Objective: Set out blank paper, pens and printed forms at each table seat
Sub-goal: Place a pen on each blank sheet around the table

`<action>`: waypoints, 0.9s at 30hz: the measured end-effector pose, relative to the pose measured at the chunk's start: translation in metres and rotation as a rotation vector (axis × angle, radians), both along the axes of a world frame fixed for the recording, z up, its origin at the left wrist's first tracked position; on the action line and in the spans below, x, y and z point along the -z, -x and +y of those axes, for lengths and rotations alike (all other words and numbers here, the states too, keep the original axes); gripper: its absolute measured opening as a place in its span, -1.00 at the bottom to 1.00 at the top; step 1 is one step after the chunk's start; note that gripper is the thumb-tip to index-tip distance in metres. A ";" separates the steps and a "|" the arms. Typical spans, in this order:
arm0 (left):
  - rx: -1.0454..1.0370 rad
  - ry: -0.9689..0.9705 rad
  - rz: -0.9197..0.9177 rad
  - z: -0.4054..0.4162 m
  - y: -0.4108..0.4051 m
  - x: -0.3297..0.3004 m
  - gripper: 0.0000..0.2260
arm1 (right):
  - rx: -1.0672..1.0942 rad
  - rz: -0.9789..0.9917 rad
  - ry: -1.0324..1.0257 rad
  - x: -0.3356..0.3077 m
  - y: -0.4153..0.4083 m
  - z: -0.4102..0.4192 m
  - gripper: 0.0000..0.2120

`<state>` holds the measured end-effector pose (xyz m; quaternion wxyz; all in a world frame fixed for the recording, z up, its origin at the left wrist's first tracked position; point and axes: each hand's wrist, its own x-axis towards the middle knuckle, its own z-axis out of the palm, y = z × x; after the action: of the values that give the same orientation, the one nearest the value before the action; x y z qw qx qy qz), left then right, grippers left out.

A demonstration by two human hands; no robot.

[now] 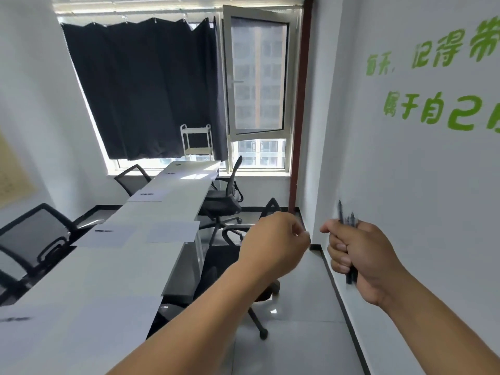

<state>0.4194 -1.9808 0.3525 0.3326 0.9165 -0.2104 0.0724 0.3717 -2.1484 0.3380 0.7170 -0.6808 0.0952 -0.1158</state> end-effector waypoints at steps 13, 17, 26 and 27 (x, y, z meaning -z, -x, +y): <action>-0.540 0.019 0.095 0.001 -0.162 0.026 -0.81 | -0.512 0.017 -0.040 0.012 -0.269 -0.009 -0.80; -0.743 0.074 0.153 0.049 -0.189 0.043 -0.84 | -0.735 0.063 -0.014 0.025 -0.322 0.056 -0.82; -0.996 0.177 0.289 0.164 -0.248 0.102 -0.85 | -0.970 0.200 0.073 0.074 -0.409 0.190 -0.82; -1.011 0.193 0.295 0.174 -0.255 0.107 -0.86 | -0.988 0.214 0.080 0.077 -0.418 0.203 -0.82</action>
<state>0.6741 -1.8066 0.2454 0.3649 0.8691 0.3141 0.1131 0.7902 -1.9455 0.2614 0.6455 -0.6797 -0.1697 0.3042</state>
